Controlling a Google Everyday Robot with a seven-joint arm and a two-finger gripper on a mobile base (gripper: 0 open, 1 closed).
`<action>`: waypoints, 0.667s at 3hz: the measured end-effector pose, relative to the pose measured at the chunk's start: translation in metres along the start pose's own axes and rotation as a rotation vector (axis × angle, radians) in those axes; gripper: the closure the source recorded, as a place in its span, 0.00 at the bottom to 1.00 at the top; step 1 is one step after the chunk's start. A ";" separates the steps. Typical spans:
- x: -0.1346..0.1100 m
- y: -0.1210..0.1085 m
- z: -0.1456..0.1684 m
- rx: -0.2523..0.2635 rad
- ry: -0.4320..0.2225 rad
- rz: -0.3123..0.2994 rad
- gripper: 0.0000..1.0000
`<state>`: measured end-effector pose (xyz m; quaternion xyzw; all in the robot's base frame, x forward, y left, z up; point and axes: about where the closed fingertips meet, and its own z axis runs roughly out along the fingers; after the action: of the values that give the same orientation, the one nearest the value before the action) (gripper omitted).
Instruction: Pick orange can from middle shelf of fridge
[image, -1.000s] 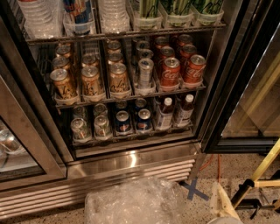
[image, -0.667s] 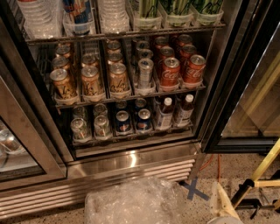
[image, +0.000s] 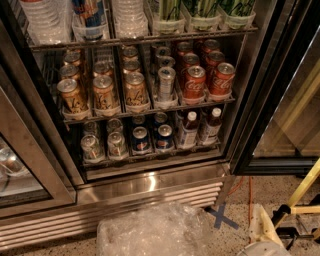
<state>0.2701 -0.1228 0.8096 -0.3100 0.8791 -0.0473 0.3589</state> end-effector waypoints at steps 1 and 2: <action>-0.003 -0.007 0.001 0.015 -0.011 -0.017 0.00; -0.026 -0.008 0.016 0.017 -0.028 -0.035 0.00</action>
Offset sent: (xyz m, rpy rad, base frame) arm 0.0678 0.0345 0.0029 0.0035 -0.0360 0.0407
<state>0.2988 -0.1118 0.8160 -0.3228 0.8681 -0.0568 0.3728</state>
